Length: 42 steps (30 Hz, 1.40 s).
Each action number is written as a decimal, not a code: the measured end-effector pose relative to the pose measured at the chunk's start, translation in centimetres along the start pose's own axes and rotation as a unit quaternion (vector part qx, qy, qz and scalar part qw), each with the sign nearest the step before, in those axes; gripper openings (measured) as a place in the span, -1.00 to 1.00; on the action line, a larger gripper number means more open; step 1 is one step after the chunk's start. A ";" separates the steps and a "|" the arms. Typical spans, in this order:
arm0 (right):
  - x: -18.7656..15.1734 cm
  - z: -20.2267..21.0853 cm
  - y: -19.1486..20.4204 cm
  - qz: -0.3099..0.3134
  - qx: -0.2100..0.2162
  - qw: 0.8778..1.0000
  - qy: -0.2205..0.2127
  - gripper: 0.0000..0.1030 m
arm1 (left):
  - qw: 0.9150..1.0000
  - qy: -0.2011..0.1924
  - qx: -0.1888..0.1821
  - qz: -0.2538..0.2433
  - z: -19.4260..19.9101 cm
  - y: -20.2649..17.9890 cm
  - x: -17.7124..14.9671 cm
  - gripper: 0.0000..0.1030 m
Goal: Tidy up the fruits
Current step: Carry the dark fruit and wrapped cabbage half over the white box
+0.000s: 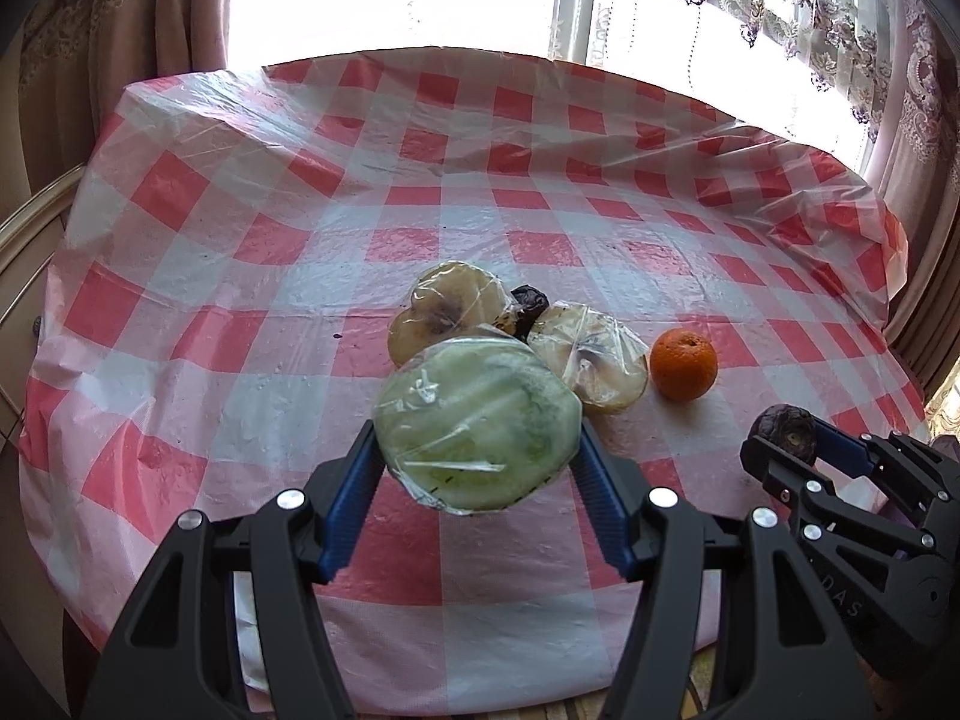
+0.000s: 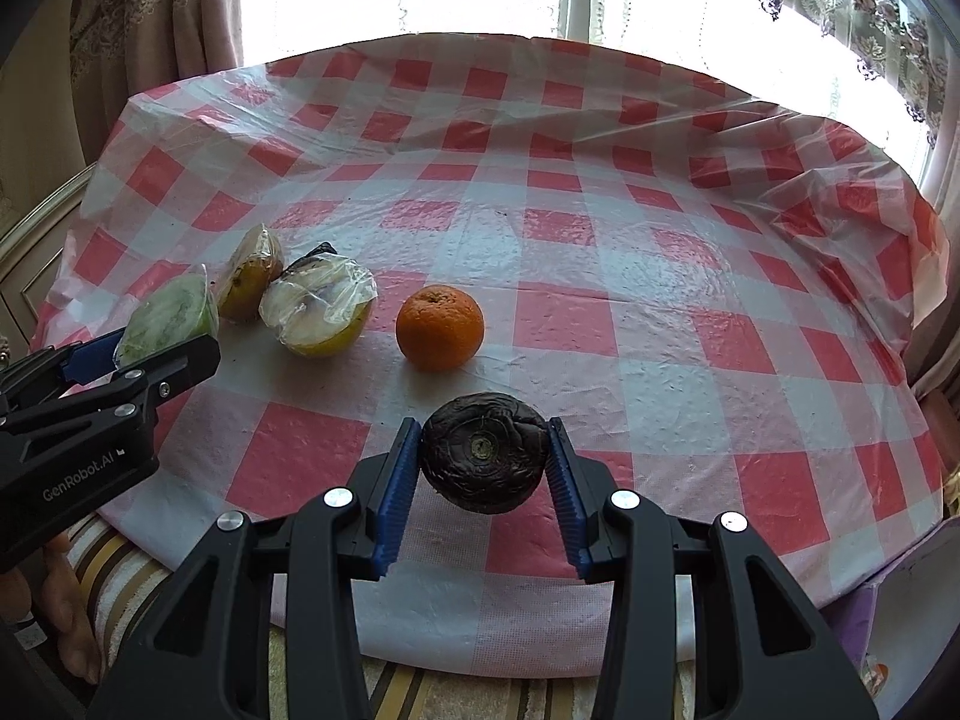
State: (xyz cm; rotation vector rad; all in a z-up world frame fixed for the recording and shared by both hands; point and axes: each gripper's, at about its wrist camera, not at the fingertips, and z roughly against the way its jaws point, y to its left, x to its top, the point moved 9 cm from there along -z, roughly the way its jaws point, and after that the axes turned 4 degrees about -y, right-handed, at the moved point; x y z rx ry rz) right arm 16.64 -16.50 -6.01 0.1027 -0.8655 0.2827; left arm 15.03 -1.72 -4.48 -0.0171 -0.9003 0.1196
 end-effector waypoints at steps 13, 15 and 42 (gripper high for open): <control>-0.4 2.1 -2.1 -0.043 0.011 0.999 -0.007 -0.20 | 0.999 -0.015 -0.005 -0.032 1.5 -1.8 0.9 0.22; -0.4 2.7 -2.8 -0.052 0.010 0.999 -0.011 -0.20 | 0.999 -0.013 -0.013 -0.034 1.7 -2.3 0.9 0.22; -3.8 10.4 -15.0 -0.128 -0.063 0.990 -0.015 -0.20 | 0.983 0.003 -0.106 -0.148 4.3 -15.0 -0.8 0.22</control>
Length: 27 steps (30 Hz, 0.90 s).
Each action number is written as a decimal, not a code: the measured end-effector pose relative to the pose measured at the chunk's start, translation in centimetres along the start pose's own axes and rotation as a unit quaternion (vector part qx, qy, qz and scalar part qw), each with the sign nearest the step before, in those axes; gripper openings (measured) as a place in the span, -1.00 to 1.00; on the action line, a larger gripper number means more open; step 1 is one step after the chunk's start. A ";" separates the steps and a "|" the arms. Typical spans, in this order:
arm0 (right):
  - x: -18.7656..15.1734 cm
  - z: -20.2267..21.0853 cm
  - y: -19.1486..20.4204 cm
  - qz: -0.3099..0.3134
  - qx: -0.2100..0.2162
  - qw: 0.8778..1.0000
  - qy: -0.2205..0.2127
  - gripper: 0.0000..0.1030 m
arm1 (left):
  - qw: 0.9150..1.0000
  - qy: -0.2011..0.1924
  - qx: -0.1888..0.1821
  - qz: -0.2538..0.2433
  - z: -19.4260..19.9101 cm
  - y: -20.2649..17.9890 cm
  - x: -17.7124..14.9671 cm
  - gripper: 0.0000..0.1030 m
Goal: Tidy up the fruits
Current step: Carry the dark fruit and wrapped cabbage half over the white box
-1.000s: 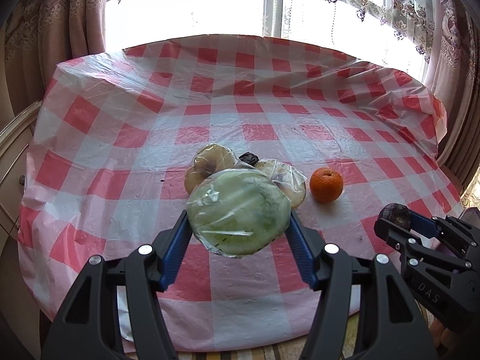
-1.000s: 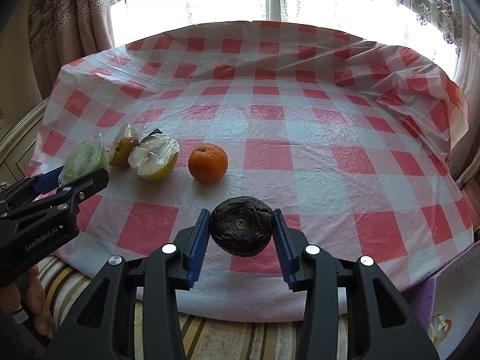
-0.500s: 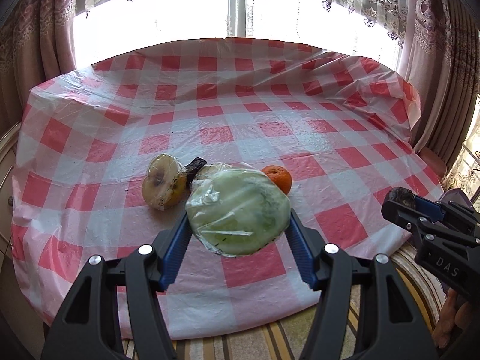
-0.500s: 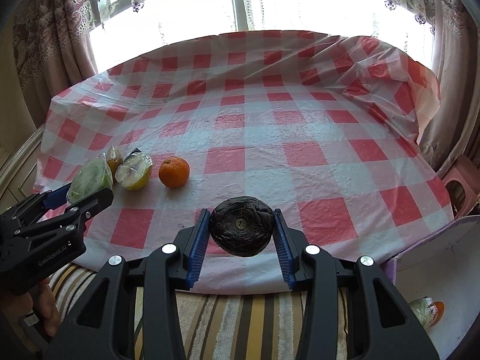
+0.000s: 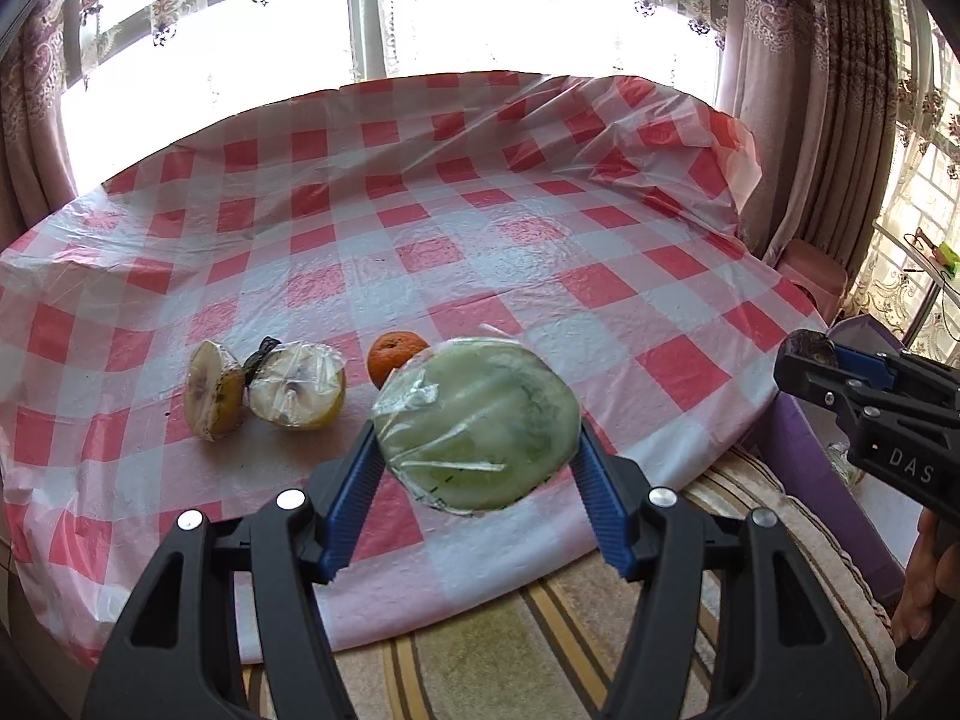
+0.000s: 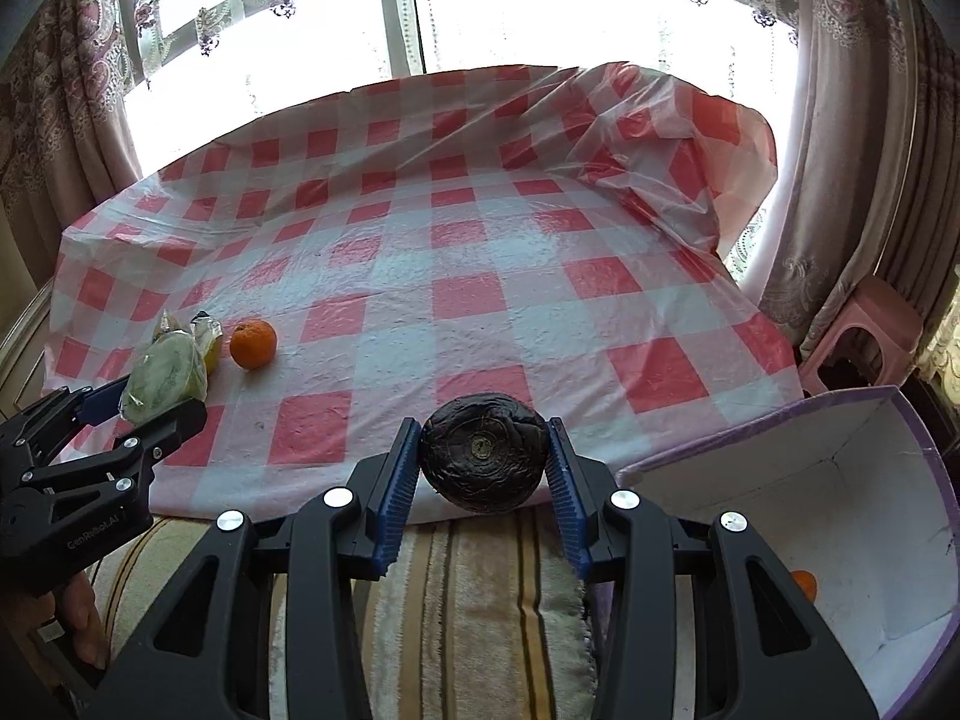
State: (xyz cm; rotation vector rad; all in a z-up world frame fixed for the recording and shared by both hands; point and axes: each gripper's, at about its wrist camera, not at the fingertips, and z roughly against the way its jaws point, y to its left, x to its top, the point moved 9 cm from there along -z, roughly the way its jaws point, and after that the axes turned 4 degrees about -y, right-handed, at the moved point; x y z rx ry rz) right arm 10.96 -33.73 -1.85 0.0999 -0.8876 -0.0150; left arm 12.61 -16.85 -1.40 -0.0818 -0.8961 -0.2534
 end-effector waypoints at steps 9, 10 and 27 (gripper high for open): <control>-2.6 1.3 -5.9 -0.015 -0.045 0.999 0.020 -0.20 | 0.998 0.005 -0.039 -0.044 -0.2 -5.3 0.1 0.22; -2.9 1.4 -6.5 -0.016 -0.049 0.998 0.023 -0.20 | 0.998 0.006 -0.044 -0.049 -0.3 -5.9 0.1 0.22; -10.0 2.8 -16.5 -0.047 -0.116 0.986 0.106 -0.20 | 0.976 0.050 -0.163 -0.133 -1.0 -18.9 -1.9 0.22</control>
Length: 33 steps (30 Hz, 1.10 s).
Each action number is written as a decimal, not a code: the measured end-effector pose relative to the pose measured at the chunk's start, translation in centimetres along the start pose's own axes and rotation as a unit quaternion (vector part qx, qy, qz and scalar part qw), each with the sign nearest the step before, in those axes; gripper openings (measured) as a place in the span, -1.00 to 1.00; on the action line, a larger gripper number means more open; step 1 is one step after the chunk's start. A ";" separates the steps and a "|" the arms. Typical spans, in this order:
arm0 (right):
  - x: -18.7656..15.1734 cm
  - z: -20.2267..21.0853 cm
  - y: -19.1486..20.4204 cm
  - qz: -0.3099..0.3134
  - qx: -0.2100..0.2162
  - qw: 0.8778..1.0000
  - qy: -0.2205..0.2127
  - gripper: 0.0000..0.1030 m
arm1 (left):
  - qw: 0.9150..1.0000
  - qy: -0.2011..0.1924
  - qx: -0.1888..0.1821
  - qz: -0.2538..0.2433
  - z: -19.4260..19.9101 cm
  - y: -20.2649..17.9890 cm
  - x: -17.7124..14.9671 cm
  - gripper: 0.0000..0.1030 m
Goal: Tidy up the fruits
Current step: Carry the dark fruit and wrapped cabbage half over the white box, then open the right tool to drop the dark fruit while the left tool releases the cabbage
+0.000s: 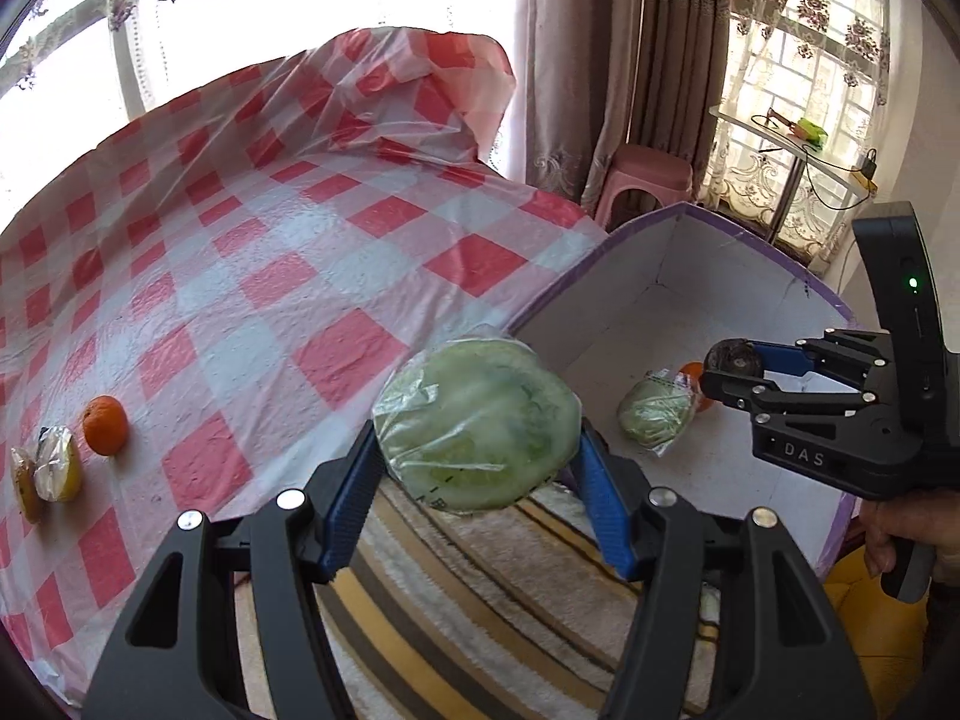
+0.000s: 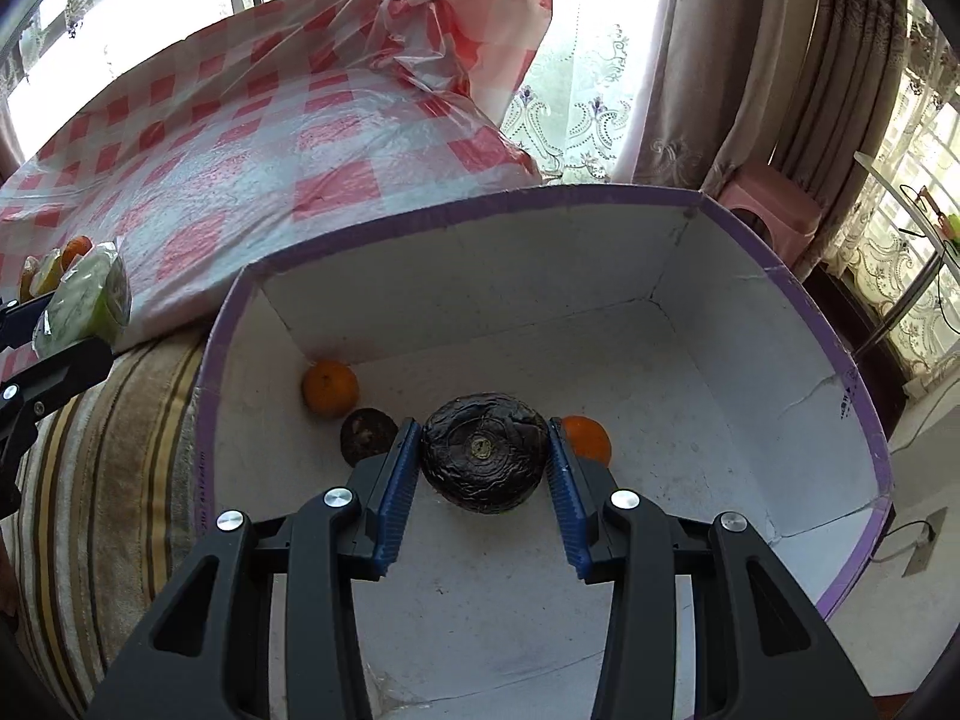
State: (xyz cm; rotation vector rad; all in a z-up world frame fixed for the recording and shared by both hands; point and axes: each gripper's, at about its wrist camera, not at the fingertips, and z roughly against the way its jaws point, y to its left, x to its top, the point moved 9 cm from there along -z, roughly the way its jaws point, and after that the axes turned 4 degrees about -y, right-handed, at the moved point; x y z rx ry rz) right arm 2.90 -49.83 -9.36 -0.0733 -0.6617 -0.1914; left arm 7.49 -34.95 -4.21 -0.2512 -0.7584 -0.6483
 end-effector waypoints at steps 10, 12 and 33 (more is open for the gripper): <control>-2.6 -1.8 -3.9 0.011 -0.031 0.998 0.061 -0.20 | 0.992 0.059 -0.067 -0.094 -3.9 -7.6 -1.2 0.22; -3.0 -2.3 -4.2 0.021 -0.034 0.996 0.075 -0.20 | 0.988 0.071 -0.071 -0.113 -4.5 -8.5 -1.6 0.22; -6.0 -6.2 -4.4 0.090 -0.029 0.979 0.180 -0.20 | 0.933 0.212 -0.129 -0.259 -9.3 -14.7 -6.6 0.22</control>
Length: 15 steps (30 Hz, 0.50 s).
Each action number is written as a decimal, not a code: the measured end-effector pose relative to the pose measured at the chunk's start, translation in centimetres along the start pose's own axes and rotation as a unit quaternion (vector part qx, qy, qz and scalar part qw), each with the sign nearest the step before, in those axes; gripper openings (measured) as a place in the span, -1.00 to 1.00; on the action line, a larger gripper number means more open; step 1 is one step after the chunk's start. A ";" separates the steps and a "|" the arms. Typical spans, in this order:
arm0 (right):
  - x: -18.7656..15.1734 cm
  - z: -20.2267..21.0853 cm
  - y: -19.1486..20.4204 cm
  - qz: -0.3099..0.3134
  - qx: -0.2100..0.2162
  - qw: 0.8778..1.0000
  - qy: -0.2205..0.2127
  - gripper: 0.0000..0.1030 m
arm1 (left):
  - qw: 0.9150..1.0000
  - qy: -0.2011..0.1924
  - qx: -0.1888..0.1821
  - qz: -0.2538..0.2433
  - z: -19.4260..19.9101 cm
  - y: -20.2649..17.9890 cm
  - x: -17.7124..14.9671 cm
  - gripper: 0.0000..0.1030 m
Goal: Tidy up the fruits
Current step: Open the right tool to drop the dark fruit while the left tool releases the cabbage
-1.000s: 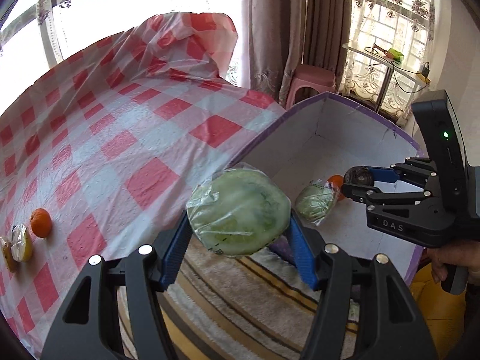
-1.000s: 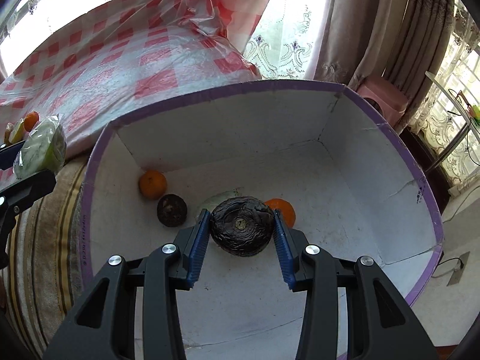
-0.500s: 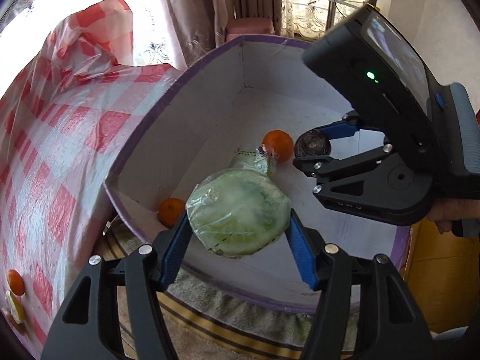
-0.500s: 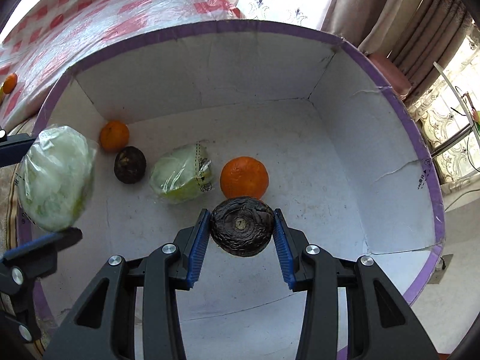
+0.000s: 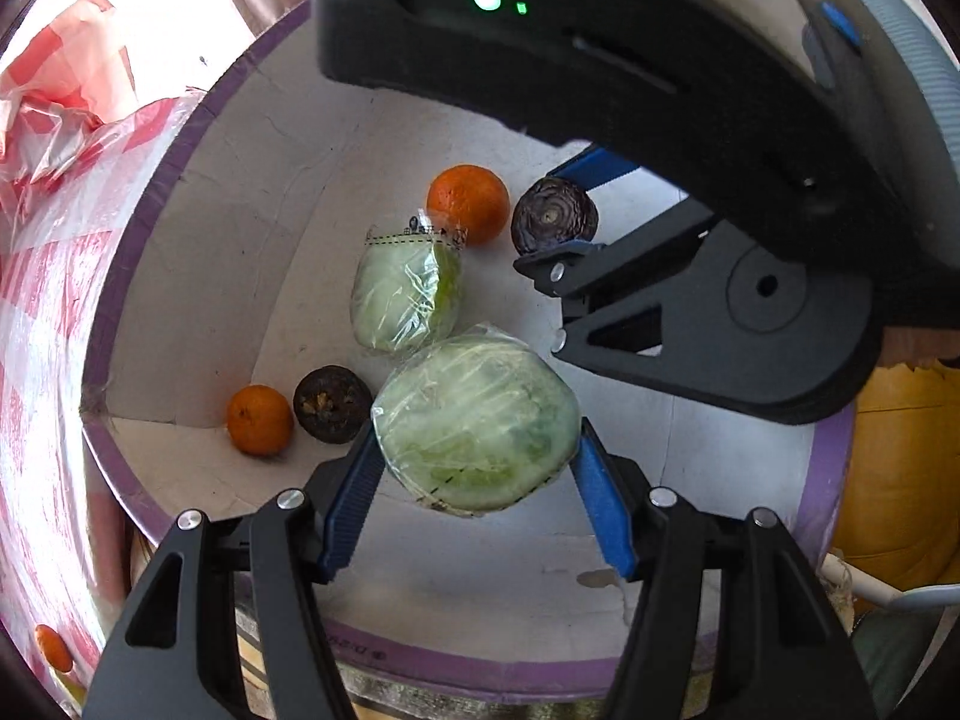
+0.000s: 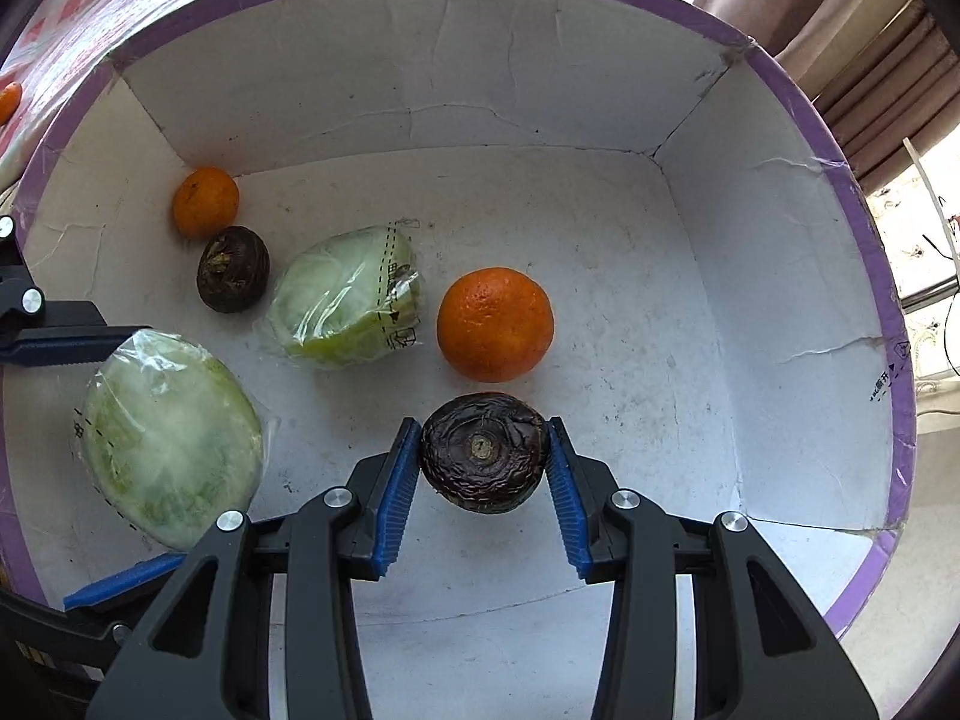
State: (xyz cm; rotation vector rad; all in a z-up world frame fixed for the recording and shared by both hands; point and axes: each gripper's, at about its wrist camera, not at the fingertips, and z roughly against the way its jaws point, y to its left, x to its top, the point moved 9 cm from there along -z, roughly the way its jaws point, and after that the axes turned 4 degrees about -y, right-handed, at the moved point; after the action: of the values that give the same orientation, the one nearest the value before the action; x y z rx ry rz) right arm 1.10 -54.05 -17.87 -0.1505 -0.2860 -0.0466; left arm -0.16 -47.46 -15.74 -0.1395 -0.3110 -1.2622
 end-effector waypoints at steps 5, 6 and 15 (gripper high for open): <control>0.3 -0.7 0.9 0.001 -0.005 1.000 0.011 -0.20 | 1.000 0.024 0.003 -0.001 -1.5 0.4 0.1 0.22; 0.2 -0.8 0.9 -0.001 -0.009 1.000 0.016 -0.20 | 1.000 0.025 0.004 0.000 -1.7 0.4 0.4 0.22; 0.4 -1.9 1.3 0.003 -0.015 0.999 0.029 -0.16 | 1.000 0.022 -0.002 0.006 -1.7 0.5 0.1 0.24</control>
State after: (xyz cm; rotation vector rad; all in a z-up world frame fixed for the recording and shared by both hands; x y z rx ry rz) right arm 2.11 -53.07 -19.76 -0.1798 -0.2271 -0.0485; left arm 0.60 -47.84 -17.34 -0.1168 -0.2695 -1.2527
